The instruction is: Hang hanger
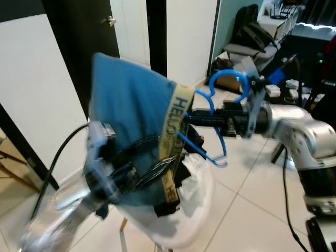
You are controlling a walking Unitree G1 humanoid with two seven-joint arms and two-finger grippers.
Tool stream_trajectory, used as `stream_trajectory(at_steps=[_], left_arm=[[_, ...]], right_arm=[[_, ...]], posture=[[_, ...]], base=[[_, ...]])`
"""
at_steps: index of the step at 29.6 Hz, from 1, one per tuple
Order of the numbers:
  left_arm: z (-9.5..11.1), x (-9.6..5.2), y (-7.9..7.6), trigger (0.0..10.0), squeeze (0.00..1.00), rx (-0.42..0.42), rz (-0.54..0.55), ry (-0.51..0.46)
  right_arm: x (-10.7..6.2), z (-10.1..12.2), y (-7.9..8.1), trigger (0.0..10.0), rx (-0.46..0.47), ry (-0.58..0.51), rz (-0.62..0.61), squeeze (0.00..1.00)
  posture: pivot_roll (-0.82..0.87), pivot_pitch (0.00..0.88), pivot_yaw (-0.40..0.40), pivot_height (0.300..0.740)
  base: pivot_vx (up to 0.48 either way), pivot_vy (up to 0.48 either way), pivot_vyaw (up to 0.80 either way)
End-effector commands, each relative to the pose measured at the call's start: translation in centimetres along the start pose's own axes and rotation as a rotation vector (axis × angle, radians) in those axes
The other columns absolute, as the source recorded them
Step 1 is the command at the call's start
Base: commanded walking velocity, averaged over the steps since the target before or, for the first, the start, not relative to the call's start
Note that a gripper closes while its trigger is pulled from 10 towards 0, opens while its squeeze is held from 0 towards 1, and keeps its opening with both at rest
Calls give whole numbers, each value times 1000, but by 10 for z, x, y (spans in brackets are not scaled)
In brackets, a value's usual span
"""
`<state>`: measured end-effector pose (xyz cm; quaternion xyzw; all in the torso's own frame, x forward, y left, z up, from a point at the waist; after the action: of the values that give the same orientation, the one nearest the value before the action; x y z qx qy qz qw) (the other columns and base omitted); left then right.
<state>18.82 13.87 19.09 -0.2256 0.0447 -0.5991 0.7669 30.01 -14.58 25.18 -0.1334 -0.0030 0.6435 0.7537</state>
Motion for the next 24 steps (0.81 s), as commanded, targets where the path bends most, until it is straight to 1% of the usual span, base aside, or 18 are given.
stream_trajectory(at_steps=[1, 2, 4, 7, 8, 9, 10, 13, 14, 15, 16, 18, 20, 21, 22, 24], left_arm=[[8, -2, -17, 10000, 0, 4, -149, -1], [9, -9, -18, 10000, 0, -13, -150, -2], [9, -16, -21, 10000, 0, -32, -162, 9], [10, -17, -23, 10000, 0, -31, -171, 15], [13, -14, -25, 10000, 0, -12, -178, 19], [13, -14, -25, 10000, 0, -12, -178, 19], [20, -10, -25, 10000, 0, 21, -175, 6], [20, -10, -25, 10000, 0, 21, -175, 6], [31, -7, -24, 10000, 0, 65, -168, -12], [31, -7, -24, 10000, 0, 65, -168, -12], [48, 0, -19, 10000, 0, 156, -141, -37], [48, 0, -19, 10000, 0, 156, -141, -37], [76, 15, -13, 10000, 0, 300, -112, -87], [76, 15, -13, 10000, 0, 300, -112, -87], [84, 20, -11, 10000, 0, 341, -107, -103], [84, 20, -11, 10000, 0, 341, -107, -103]], right_arm=[[3, 9, 7, 10000, -11, -30, 54, 0], [-1, 1, 12, 10000, 9, -7, 61, 0], [-6, -13, 18, 10000, 40, 33, 55, 0], [-6, -19, 21, 10000, 50, 50, 53, 0], [-6, -24, 23, 10000, 54, 60, 52, 0], [-6, -24, 23, 10000, 54, 60, 52, 0], [-4, -29, 25, 10000, 58, 75, 55, 0], [-4, -29, 25, 10000, 58, 75, 55, 0], [-2, -35, 29, 10000, 59, 104, 65, 0], [-2, -35, 29, 10000, 59, 104, 65, 0], [3, -47, 30, 10000, 46, 159, 67, 0], [3, -47, 30, 10000, 46, 159, 67, 0], [12, -64, 31, 10000, 27, 241, 73, 0], [12, -64, 31, 10000, 27, 241, 73, 0], [16, -67, 31, 10000, 21, 259, 74, 0], [16, -67, 31, 10000, 21, 259, 74, 0]], posture=[[-51, 0, 0, 740], [-52, 0, 0, 740], [-52, 0, 15, 740], [-52, 0, 15, 740], [-54, 0, 22, 740], [-54, 0, 22, 740], [-53, 0, 21, 740], [-53, 0, 21, 740], [-50, 0, 20, 740], [-50, 0, 20, 740], [-41, 0, 20, 740], [-41, 0, 20, 740], [-36, 0, 17, 740], [-36, 0, 17, 740], [-37, 0, 21, 740], [-37, 0, 21, 740]], base=[[0, 0, 0], [0, 0, 0], [0, 0, 0], [0, 0, 0], [0, 0, 0], [0, 0, 0], [0, 0, 0], [0, 0, 0], [0, 0, 0], [0, 0, 0], [0, 0, 0], [0, 0, 0], [0, 0, 0], [0, 0, 0], [0, 0, 0], [0, 0, 0]])
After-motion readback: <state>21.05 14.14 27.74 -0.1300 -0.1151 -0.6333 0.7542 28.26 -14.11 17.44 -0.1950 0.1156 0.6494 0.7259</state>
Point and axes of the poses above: a point about 5 cm out from each wrist's last joint towards the gripper, its own x axis pointing out of the wrist towards the gripper, its own z axis along the axis of the wrist's last joint, y = z × x, the point moved 3 cm from there along x, pointing out of the wrist towards the gripper, and after that the axes turned 15 degrees about -x, right-handed, at the moved point
